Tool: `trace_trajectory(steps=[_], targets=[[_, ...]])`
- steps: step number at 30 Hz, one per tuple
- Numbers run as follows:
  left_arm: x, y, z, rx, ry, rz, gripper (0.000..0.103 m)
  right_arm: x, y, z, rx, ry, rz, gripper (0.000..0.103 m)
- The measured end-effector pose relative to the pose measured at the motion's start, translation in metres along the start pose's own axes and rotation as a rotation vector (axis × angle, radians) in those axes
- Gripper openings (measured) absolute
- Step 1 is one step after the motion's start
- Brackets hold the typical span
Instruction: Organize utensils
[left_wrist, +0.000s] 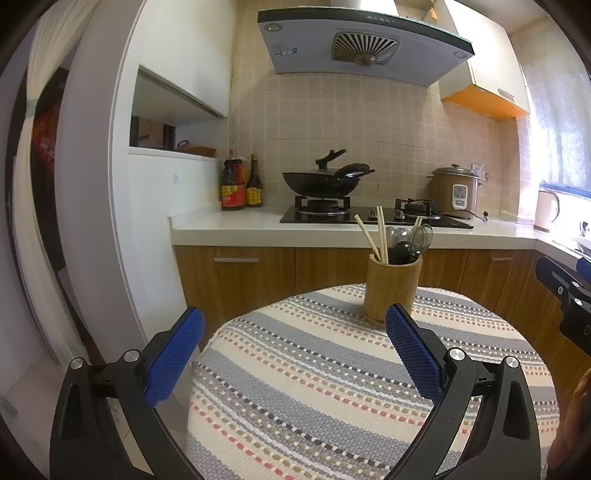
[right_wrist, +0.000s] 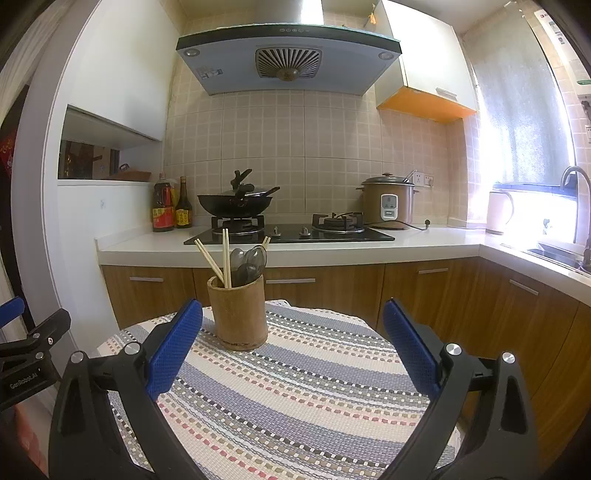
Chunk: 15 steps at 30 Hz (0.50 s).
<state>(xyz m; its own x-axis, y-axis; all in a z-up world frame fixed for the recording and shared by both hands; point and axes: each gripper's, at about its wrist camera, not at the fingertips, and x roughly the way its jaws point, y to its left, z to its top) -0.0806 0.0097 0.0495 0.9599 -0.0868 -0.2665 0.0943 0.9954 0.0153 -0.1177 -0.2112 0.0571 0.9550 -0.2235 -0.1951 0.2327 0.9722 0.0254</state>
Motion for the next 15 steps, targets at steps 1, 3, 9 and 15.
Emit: trace_trajectory(steps=[1, 3, 9, 15], targets=[[0.0004, -0.0003, -0.0001, 0.0, 0.001, 0.001, 0.095, 0.0001, -0.0001, 0.0, 0.0, -0.001, -0.001, 0.094], [0.0011, -0.0009, -0.0005, 0.001, 0.004, 0.002, 0.095, 0.0, -0.0008, -0.0003, 0.003, -0.001, 0.0, 0.094], [0.0035, -0.0011, -0.0012, 0.004, 0.016, 0.01, 0.095, 0.0001, -0.0003, -0.0013, 0.003, 0.004, 0.0, 0.094], [0.0062, -0.0002, -0.0023, -0.005, 0.035, -0.015, 0.095, -0.0012, 0.0013, -0.0011, -0.003, 0.002, 0.002, 0.094]])
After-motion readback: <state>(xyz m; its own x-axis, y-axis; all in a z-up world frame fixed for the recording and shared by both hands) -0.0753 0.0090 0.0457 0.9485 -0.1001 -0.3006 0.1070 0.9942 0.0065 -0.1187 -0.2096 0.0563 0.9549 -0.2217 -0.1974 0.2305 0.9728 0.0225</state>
